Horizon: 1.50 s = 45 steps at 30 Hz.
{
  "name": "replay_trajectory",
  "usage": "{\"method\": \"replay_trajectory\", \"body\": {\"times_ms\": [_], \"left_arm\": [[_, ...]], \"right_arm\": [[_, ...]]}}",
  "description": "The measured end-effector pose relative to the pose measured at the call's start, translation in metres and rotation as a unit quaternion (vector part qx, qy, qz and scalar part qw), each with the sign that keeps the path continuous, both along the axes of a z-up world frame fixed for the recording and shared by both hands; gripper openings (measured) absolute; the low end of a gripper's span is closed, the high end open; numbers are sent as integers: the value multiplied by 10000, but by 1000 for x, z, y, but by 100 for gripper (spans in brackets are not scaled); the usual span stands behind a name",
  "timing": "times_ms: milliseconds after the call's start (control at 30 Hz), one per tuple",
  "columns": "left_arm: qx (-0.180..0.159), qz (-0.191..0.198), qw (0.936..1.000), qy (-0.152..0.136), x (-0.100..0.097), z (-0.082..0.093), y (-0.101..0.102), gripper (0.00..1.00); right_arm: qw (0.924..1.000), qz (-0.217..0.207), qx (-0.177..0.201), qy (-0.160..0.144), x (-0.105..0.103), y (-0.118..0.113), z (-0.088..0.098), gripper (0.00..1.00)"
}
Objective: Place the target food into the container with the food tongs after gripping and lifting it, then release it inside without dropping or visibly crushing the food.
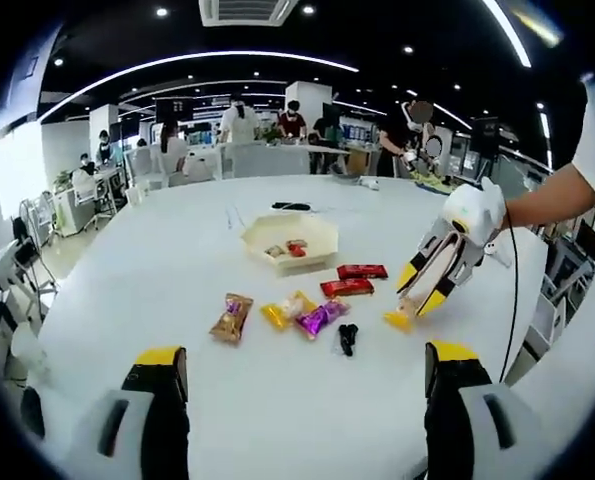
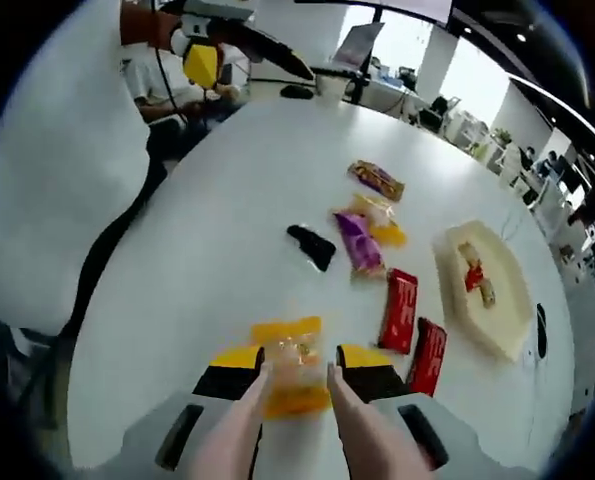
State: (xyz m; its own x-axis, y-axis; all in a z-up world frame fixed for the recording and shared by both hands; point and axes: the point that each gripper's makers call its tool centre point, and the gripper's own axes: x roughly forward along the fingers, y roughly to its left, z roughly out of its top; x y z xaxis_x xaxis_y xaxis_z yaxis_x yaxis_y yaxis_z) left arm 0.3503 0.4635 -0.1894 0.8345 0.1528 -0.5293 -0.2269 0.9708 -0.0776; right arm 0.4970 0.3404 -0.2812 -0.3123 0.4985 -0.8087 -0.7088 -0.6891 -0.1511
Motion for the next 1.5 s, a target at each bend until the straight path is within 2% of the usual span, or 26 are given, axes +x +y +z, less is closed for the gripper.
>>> {"method": "replay_trajectory", "body": {"times_ms": [267, 600, 700, 767, 833, 1000, 1100, 1133, 1167, 1200, 1267, 1300, 1367, 1433, 1500], "left_arm": [[67, 151, 9999, 38, -7, -1, 4, 99], [128, 149, 9998, -44, -4, 2, 4, 99], [152, 138, 9998, -69, -2, 3, 4, 99], [151, 132, 9998, -82, -1, 4, 4, 99], [161, 126, 9997, -96, 0, 5, 3, 99], [147, 124, 9998, -107, 1, 6, 2, 99], [182, 94, 9997, -112, 2, 8, 2, 99], [177, 83, 9998, -87, 3, 8, 1, 99], [161, 77, 9998, -68, 3, 8, 1, 99], [159, 81, 9998, -73, 3, 8, 2, 99], [142, 83, 9998, -87, 4, 9, 2, 99], [113, 76, 9999, -77, 5, 9, 2, 99], [109, 50, 9999, -75, 6, 8, 1, 99], [135, 21, 9999, -55, 9, 7, 1, 99], [106, -32, 9999, -33, 12, 4, -1, 99]], "right_arm": [[9996, 63, -183, 206, -4, 5, -3, 28], [9988, 42, -188, 445, -3, 5, -9, 28], [9982, -92, -153, 581, -3, 5, -8, 27], [9959, -389, -304, 756, -4, 4, -10, 25], [9966, -377, -286, 680, -2, 7, -10, 23], [9948, -659, -414, 652, -2, 8, -10, 21], [9898, -1071, -478, 813, 2, 9, -8, 21], [9840, -1402, -540, 959, 3, 8, -7, 21], [9816, -1532, -537, 1005, 7, 8, -7, 21], [9824, -1533, -416, 981, 9, 9, -5, 21], [9800, -1630, -430, 1057, 10, 7, -5, 21], [9691, -2025, -411, 1346, 13, 6, -2, 21], [9630, -2221, -231, 1510, 18, 2, 3, 21], [9601, -2346, -185, 1509, 20, -3, 5, 21], [9532, -2601, -78, 1541, 21, -7, 9, 21]]}}
